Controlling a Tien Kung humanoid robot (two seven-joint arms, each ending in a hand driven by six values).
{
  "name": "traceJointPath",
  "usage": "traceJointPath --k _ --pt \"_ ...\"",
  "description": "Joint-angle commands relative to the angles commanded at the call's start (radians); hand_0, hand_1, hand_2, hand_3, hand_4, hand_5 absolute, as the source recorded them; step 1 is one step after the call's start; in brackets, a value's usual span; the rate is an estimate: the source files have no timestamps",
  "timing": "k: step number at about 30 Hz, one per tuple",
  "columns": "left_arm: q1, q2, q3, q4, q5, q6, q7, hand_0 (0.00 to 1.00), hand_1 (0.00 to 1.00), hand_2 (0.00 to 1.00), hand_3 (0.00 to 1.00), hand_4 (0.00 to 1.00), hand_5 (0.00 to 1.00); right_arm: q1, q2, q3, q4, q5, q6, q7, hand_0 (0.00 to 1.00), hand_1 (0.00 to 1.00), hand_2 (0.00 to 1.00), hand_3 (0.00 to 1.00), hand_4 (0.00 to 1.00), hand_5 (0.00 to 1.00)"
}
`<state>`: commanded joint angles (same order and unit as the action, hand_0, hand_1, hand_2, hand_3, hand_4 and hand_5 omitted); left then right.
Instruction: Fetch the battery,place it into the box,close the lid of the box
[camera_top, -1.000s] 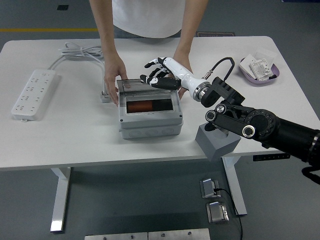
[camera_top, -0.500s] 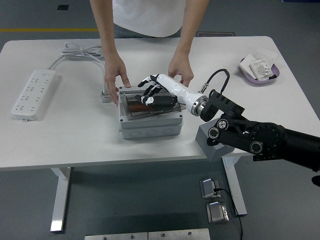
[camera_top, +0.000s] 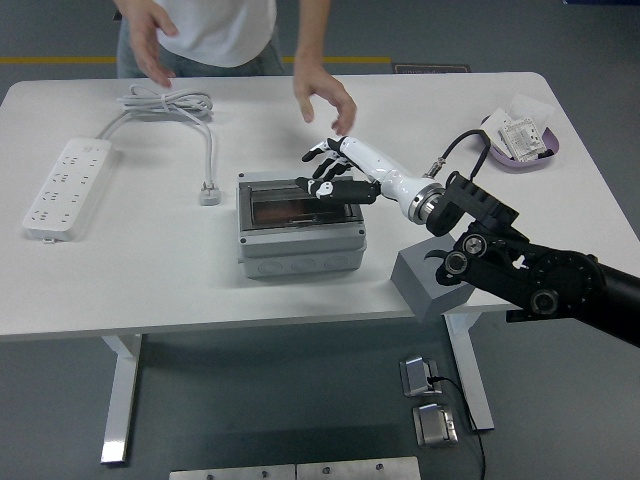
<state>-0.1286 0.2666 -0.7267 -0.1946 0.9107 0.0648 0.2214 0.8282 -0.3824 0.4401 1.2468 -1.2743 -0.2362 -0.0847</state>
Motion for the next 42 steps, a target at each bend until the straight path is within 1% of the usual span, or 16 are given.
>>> traceJointPath --k 2,6,8,12,15,19,22,25,26,30,31,32,37,38,42 --pt "0.004 -0.002 -0.002 0.000 -0.001 0.001 0.001 0.641 0.697 0.604 0.586 0.624 0.069 -0.038 -0.023 0.051 0.034 -0.045 0.015 -0.031 0.684 0.567 0.591 0.749 0.742 0.590" --pt "0.011 -0.004 -0.003 0.000 -0.007 0.004 0.001 0.641 0.697 0.604 0.586 0.624 0.069 -0.117 -0.059 0.157 0.093 -0.137 0.037 -0.081 0.684 0.567 0.591 0.749 0.742 0.590" --pt "0.014 -0.004 -0.004 -0.001 -0.007 0.005 0.001 0.640 0.697 0.605 0.586 0.624 0.070 -0.157 -0.070 0.212 0.111 -0.181 0.044 -0.096 0.678 0.551 0.589 0.745 0.742 0.587" --pt "0.015 -0.006 -0.006 0.000 -0.009 0.006 0.001 0.640 0.697 0.605 0.586 0.624 0.070 -0.237 -0.091 0.318 0.142 -0.263 0.049 -0.115 0.678 0.551 0.589 0.745 0.742 0.587" --pt "0.014 -0.007 -0.003 0.000 -0.013 0.006 -0.001 0.641 0.698 0.605 0.586 0.621 0.068 -0.284 -0.106 0.386 0.162 -0.301 0.052 -0.128 0.685 0.561 0.600 0.745 0.747 0.599" --pt "0.012 -0.007 0.001 0.001 -0.019 0.006 -0.004 0.641 0.698 0.605 0.586 0.621 0.068 -0.353 -0.132 0.484 0.210 -0.339 0.063 -0.159 0.685 0.561 0.600 0.745 0.747 0.599" --pt "0.012 -0.007 0.000 0.001 -0.017 0.006 -0.003 0.641 0.697 0.604 0.586 0.621 0.068 -0.413 -0.156 0.554 0.261 -0.350 0.066 -0.177 0.686 0.557 0.602 0.735 0.750 0.604" --pt "0.014 -0.006 0.000 0.001 -0.019 0.006 -0.004 0.641 0.697 0.604 0.586 0.621 0.068 -0.476 -0.178 0.622 0.310 -0.338 0.066 -0.185 0.686 0.557 0.602 0.735 0.750 0.604" --pt "0.014 -0.006 0.000 0.001 -0.019 0.006 -0.004 0.641 0.698 0.605 0.585 0.620 0.067 -0.496 -0.184 0.642 0.324 -0.329 0.066 -0.185 0.649 0.555 0.602 0.710 0.750 0.609" --pt "0.015 -0.004 0.001 0.002 -0.024 0.007 -0.005 0.641 0.698 0.605 0.585 0.620 0.067 -0.594 -0.201 0.728 0.364 -0.272 0.072 -0.185 0.649 0.555 0.602 0.710 0.750 0.609" --pt "0.015 -0.003 0.003 0.002 -0.026 0.007 -0.005 0.641 0.698 0.605 0.585 0.620 0.067 -0.620 -0.203 0.748 0.368 -0.253 0.074 -0.183 0.649 0.555 0.602 0.710 0.750 0.609" --pt "0.015 -0.003 0.003 0.002 -0.027 0.007 -0.006 0.641 0.697 0.605 0.585 0.619 0.068 -0.648 -0.205 0.770 0.370 -0.232 0.077 -0.182 0.490 0.466 0.518 0.608 0.751 0.619" --pt "0.013 -0.003 0.005 0.002 -0.028 0.008 -0.007 0.641 0.697 0.605 0.585 0.619 0.068 -0.754 -0.213 0.834 0.369 -0.150 0.094 -0.181 0.490 0.466 0.518 0.608 0.751 0.619" --pt "0.013 -0.003 0.004 0.002 -0.028 0.008 -0.007 0.641 0.697 0.604 0.585 0.618 0.069 -0.774 -0.216 0.844 0.368 -0.129 0.100 -0.181 0.412 0.453 0.518 0.599 0.758 0.636" --pt "0.009 -0.001 0.005 0.003 -0.030 0.008 -0.009 0.641 0.697 0.604 0.585 0.618 0.069 -0.828 -0.228 0.865 0.366 -0.053 0.129 -0.186 0.412 0.453 0.518 0.599 0.758 0.636"
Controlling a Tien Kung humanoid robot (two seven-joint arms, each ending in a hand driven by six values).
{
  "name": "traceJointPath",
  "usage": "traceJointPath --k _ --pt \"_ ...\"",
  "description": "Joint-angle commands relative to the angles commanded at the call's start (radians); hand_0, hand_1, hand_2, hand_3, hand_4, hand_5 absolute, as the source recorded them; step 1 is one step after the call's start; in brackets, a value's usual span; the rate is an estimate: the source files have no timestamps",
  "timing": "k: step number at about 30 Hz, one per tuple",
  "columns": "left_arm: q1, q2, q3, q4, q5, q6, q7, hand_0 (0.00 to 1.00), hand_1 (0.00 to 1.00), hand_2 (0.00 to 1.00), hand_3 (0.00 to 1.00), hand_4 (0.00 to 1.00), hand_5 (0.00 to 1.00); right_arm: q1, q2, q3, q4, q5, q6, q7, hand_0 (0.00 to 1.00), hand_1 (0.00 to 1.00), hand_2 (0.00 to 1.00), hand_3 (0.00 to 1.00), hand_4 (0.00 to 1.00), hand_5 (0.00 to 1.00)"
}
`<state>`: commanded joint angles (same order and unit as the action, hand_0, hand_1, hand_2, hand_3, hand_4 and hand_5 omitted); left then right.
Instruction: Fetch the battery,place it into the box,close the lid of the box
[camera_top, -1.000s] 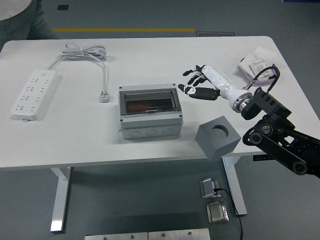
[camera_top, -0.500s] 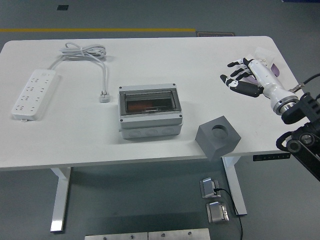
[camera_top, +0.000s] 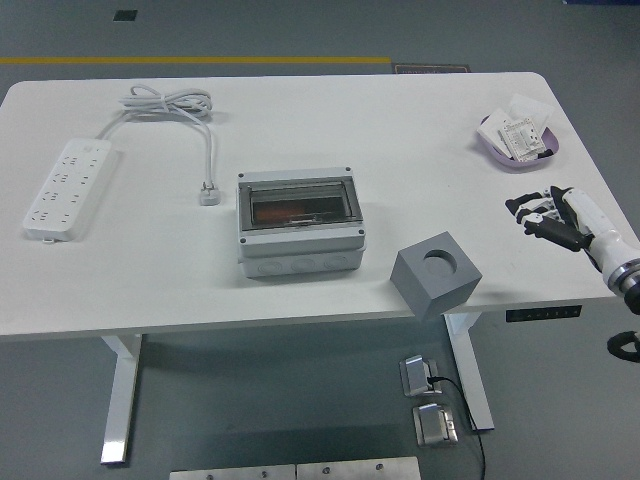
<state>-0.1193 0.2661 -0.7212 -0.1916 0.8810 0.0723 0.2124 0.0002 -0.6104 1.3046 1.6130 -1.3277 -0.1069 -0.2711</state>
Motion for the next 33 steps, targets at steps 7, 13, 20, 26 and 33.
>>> traceJointPath --k 7,13,20,26,33 --pt "-0.002 0.003 0.000 0.000 0.000 0.000 -0.001 0.641 0.697 0.605 0.585 0.619 0.070 -0.051 -0.007 -0.002 0.020 0.100 0.041 -0.007 0.325 0.427 0.523 0.608 0.763 0.647" --pt "-0.002 0.003 -0.004 0.000 0.003 -0.001 0.001 0.641 0.697 0.605 0.586 0.620 0.071 -0.075 0.010 -0.037 0.031 0.137 0.050 0.007 0.309 0.415 0.541 0.620 0.766 0.652" --pt "-0.005 0.004 -0.004 0.000 0.005 -0.001 0.000 0.641 0.697 0.605 0.587 0.620 0.071 -0.083 0.026 -0.076 0.034 0.157 0.056 0.019 0.303 0.416 0.582 0.647 0.771 0.674" --pt "-0.007 0.004 -0.005 0.000 0.007 -0.002 0.000 0.641 0.698 0.605 0.587 0.621 0.073 -0.080 0.030 -0.091 0.037 0.163 0.057 0.026 0.301 0.417 0.595 0.649 0.769 0.678" --pt "-0.010 0.003 -0.003 0.001 0.006 -0.003 0.000 0.641 0.697 0.606 0.586 0.622 0.076 -0.074 0.038 -0.107 0.034 0.167 0.058 0.034 0.300 0.420 0.606 0.659 0.769 0.690"
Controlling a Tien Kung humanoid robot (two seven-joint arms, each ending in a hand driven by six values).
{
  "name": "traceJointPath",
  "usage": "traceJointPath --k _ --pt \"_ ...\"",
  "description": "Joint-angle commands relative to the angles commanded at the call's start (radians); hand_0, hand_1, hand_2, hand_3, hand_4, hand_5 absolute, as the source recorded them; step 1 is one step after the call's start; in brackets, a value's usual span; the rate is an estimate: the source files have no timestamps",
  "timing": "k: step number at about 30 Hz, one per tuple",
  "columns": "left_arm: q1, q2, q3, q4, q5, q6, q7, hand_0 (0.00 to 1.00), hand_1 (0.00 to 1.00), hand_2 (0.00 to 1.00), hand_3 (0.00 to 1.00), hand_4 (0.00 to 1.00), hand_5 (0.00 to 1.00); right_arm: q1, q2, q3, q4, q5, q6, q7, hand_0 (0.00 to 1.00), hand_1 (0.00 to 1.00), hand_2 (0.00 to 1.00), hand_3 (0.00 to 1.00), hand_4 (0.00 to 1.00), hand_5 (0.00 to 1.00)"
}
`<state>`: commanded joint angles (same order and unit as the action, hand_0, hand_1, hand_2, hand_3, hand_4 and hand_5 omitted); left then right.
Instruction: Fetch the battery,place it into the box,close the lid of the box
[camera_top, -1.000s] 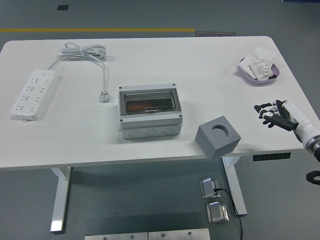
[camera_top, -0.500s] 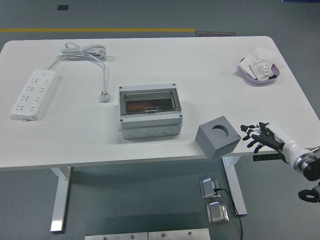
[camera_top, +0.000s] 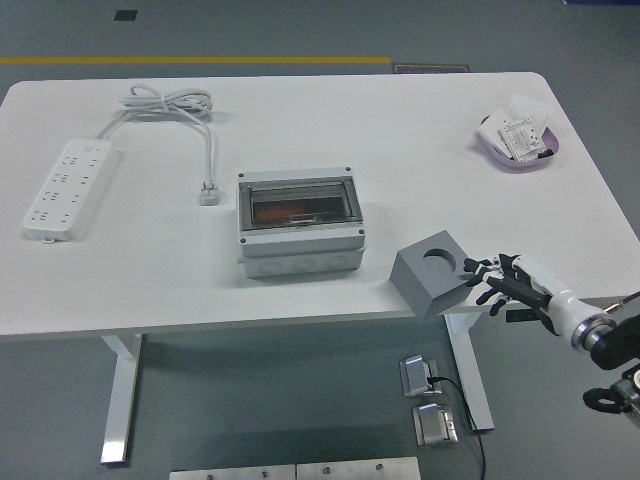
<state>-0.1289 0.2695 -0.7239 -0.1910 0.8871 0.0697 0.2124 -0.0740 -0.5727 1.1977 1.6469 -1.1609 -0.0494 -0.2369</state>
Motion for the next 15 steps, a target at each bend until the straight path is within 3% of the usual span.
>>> traceJointPath --k 15 --pt "-0.002 -0.001 0.001 0.000 0.003 -0.002 0.000 0.641 0.697 0.605 0.586 0.621 0.077 0.031 0.006 -0.033 -0.009 0.004 -0.002 0.010 0.301 0.427 0.622 0.668 0.771 0.696"
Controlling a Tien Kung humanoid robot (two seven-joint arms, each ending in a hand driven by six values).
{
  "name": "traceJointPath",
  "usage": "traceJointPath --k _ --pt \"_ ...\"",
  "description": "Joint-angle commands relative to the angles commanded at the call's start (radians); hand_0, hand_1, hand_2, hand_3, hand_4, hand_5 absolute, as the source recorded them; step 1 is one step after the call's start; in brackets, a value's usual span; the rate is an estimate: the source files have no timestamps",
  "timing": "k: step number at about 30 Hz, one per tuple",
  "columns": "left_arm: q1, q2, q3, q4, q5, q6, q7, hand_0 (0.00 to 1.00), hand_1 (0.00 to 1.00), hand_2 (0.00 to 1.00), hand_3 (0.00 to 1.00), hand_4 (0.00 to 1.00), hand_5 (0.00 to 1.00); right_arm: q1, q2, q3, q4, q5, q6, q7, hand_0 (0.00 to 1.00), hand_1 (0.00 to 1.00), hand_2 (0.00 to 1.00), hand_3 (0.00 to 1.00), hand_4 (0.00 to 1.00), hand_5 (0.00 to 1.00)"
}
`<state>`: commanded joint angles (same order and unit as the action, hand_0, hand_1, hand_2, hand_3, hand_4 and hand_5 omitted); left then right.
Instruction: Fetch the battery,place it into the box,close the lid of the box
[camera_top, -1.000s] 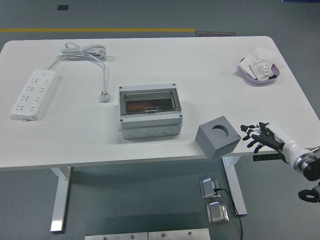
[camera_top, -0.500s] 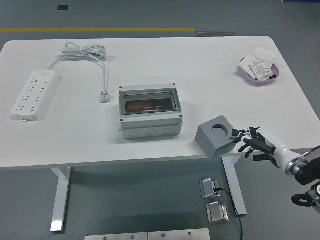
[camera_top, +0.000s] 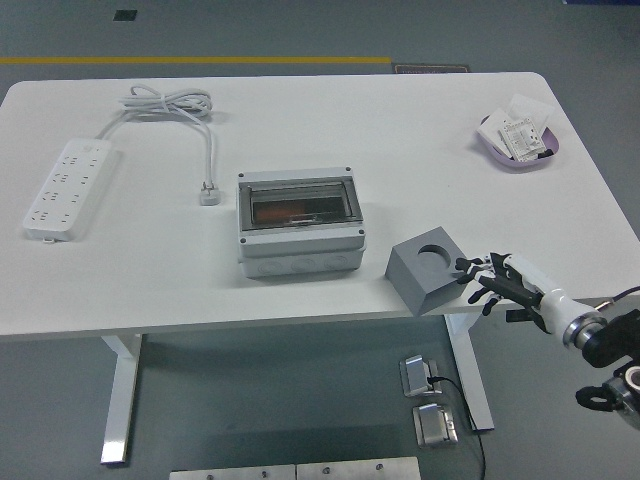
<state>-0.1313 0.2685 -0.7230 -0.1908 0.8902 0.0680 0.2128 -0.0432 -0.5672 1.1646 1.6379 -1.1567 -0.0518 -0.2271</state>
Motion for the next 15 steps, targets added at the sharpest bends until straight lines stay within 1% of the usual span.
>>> traceJointPath --k 9,15 --pt "-0.002 0.000 -0.001 0.000 0.003 0.000 0.000 0.641 0.698 0.605 0.586 0.621 0.076 0.025 0.004 -0.025 -0.008 0.006 -0.002 0.009 0.300 0.426 0.625 0.674 0.779 0.717" --pt "-0.003 0.000 -0.001 0.001 0.004 -0.001 -0.001 0.641 0.698 0.605 0.586 0.620 0.077 0.025 -0.001 -0.029 -0.001 0.011 -0.001 0.009 0.297 0.426 0.626 0.677 0.780 0.722"
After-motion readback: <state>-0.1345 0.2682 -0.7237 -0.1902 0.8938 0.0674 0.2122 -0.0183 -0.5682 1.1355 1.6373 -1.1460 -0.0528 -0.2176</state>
